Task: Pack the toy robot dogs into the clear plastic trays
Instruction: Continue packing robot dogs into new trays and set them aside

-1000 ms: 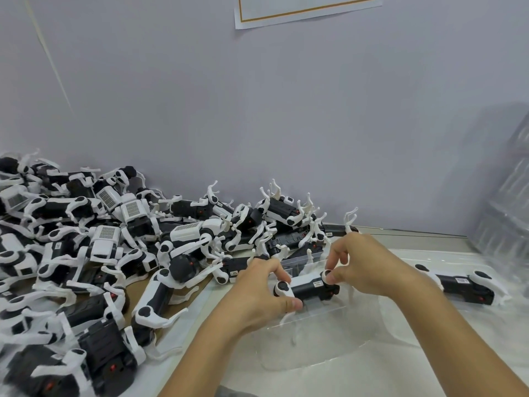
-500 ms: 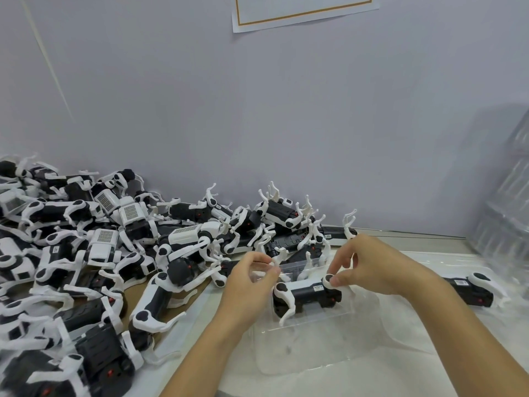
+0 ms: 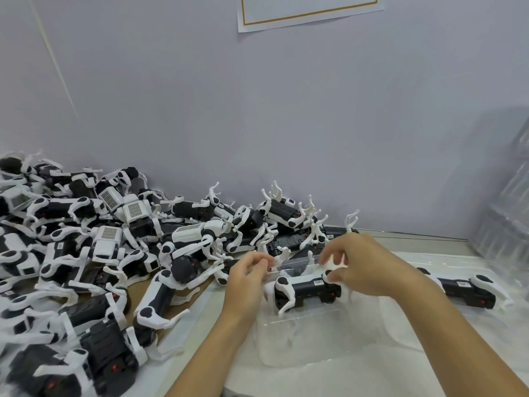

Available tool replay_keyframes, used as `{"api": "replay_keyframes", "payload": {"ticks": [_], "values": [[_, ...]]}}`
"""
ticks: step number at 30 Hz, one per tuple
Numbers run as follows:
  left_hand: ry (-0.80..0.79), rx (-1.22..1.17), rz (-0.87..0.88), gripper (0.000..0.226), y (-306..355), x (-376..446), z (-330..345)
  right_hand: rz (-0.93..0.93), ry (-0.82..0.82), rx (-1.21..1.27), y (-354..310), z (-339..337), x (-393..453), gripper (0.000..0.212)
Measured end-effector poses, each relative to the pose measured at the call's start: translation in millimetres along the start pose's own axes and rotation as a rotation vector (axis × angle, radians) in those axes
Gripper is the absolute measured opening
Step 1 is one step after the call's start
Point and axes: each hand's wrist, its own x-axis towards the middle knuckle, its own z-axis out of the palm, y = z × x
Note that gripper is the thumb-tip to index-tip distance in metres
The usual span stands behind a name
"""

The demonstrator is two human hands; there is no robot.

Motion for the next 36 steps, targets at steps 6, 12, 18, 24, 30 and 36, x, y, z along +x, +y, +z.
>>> {"api": "replay_keyframes", "payload": {"ticks": [6, 12, 18, 24, 30, 36], "values": [[-0.015, -0.163, -0.025, 0.023, -8.0, 6.2, 1.2, -0.251, -0.107, 0.162, -38.5, 37.5, 3.1, 0.029], [-0.047, -0.147, -0.049, 0.026, -8.3, 8.2, 0.2, -0.204, -0.11, 0.153, -37.8, 45.6, 4.0, 0.043], [-0.036, -0.164, -0.051, 0.024, -6.3, 7.0, -1.1, -0.196, -0.043, 0.173, -42.9, 49.5, 2.4, 0.043], [-0.033, -0.177, -0.049, 0.025, -5.4, 6.3, -1.4, -0.21, -0.075, 0.193, -39.2, 45.4, 2.3, 0.041], [-0.04, -0.181, -0.049, 0.021, -8.8, 8.3, -3.4, -0.232, -0.093, 0.376, -30.0, 32.5, 2.6, 0.03], [-0.054, -0.24, -0.071, 0.015, -10.0, 11.4, -2.6, -0.145, 0.164, 0.289, 0.4, 7.1, 4.4, 0.022]]}}
